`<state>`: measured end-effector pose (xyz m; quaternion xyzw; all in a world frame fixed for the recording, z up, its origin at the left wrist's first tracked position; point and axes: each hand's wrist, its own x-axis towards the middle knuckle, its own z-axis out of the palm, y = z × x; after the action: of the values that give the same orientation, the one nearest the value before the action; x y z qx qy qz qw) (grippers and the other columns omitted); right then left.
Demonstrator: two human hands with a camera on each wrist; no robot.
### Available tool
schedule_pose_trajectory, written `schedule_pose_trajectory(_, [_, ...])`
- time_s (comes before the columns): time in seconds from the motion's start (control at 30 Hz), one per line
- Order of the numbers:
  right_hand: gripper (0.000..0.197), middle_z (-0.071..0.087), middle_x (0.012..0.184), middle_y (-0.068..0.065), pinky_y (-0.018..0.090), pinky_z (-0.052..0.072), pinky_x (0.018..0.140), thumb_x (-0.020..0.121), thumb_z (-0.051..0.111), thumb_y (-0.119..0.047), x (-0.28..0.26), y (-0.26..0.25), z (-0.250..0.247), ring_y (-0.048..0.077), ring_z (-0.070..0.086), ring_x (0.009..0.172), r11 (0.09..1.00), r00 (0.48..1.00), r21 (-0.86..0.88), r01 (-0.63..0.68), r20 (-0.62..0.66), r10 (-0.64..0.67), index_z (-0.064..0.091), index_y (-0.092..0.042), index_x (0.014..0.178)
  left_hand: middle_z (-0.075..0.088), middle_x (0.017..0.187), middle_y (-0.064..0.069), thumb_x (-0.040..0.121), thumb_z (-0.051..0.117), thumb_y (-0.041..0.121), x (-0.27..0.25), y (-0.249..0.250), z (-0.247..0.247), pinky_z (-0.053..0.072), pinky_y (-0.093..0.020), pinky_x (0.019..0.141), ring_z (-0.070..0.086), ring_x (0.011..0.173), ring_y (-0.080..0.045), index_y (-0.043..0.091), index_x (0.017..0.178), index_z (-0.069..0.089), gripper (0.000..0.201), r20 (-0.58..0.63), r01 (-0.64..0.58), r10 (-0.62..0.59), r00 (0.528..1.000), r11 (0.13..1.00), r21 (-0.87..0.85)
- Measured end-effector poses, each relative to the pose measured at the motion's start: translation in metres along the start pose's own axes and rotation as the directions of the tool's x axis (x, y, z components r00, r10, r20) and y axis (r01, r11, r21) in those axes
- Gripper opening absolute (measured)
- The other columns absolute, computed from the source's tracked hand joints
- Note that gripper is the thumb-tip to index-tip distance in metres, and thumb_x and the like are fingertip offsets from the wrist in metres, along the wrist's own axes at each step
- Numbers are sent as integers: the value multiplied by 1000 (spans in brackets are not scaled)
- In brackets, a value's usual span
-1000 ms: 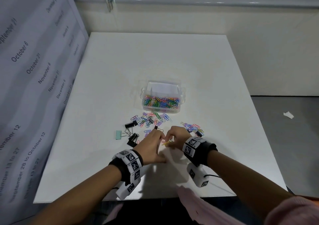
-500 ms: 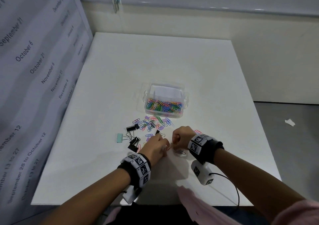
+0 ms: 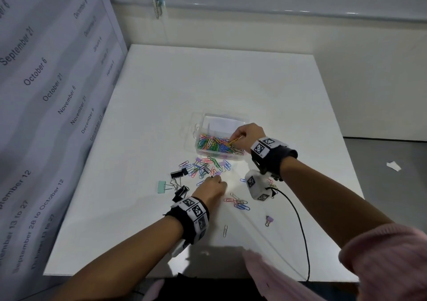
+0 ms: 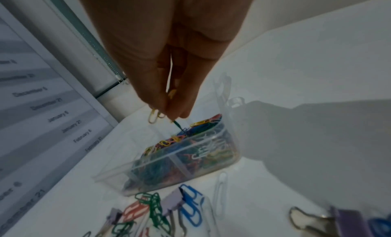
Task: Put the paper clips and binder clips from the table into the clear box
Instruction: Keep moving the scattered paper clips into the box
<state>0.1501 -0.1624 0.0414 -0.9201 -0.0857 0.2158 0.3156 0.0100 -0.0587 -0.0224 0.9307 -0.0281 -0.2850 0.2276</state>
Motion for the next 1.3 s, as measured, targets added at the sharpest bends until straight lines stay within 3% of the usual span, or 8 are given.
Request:
schedule_pose_trajectory(0.2, [31,72,96,3,14,45,65,82,48,0,-8,1,7,14,61,78,996,997,-29,83,7,-83,72,-14,94,52,114,-21,82,49,-1,1,-3,-3,44,-42,84,51,105,-37,-2,101,56,21,-24,-56,61,998,980,193])
schedule_pose_trajectory(0.3, [31,68,98,3,15,43,72,81,47,2,-23,11,8,11,56,82,987,989,-60,147,-2,-148,71,-14,92,53,117,-17,85,48,0,0,-5,-2,45,-35,87,52,106,-33,2,104,58,22,-72,-29,41,997,987,157])
schedule_pose_trajectory(0.47, [24,61,90,6,25,46,72,70,67,-4,-67,51,21,15,53,70,932,931,-214,294,285,-229,69,-13,92,56,110,-21,79,46,-7,0,-9,-1,43,-38,82,55,100,-34,-1,94,61,22,-92,-85,93,991,992,91])
schedule_pose_trajectory(0.57, [54,50,107,4,26,43,84,68,78,-21,-85,68,35,17,50,90,919,892,-306,249,442,-94,56,-20,117,56,110,-20,79,49,-5,1,-12,1,39,-38,82,54,101,-34,1,95,61,21,-104,-104,114,988,990,94])
schedule_pose_trajectory(0.67, [72,44,121,6,29,40,97,65,80,-24,-91,79,51,22,47,109,927,903,-305,216,423,-71,47,-23,129,53,115,-19,80,54,-3,0,-12,1,37,-36,83,51,106,-33,1,100,59,22,-75,-90,99,992,990,108])
schedule_pose_trajectory(0.9, [22,53,77,-6,22,41,74,68,78,-14,-90,86,58,13,51,76,977,940,-73,199,298,-169,74,-14,90,59,111,-12,81,53,1,-1,-5,-1,39,-29,84,55,105,-28,6,96,65,20,-83,-107,108,991,994,20])
schedule_pose_trajectory(1.1, [16,67,100,10,32,49,85,79,64,-14,-90,75,54,25,62,94,917,895,-258,303,409,-181,71,-11,93,64,98,-10,81,58,0,0,1,-46,48,-30,79,61,90,-23,5,85,66,10,-277,-126,86,957,984,-129])
schedule_pose_trajectory(1.3, [22,60,106,14,32,46,74,72,64,-10,-88,62,55,31,58,97,858,862,-392,332,495,-108,63,-5,94,59,96,-9,84,54,-2,29,4,-100,47,-26,77,58,84,-19,6,88,67,15,-449,-179,111,887,977,-112])
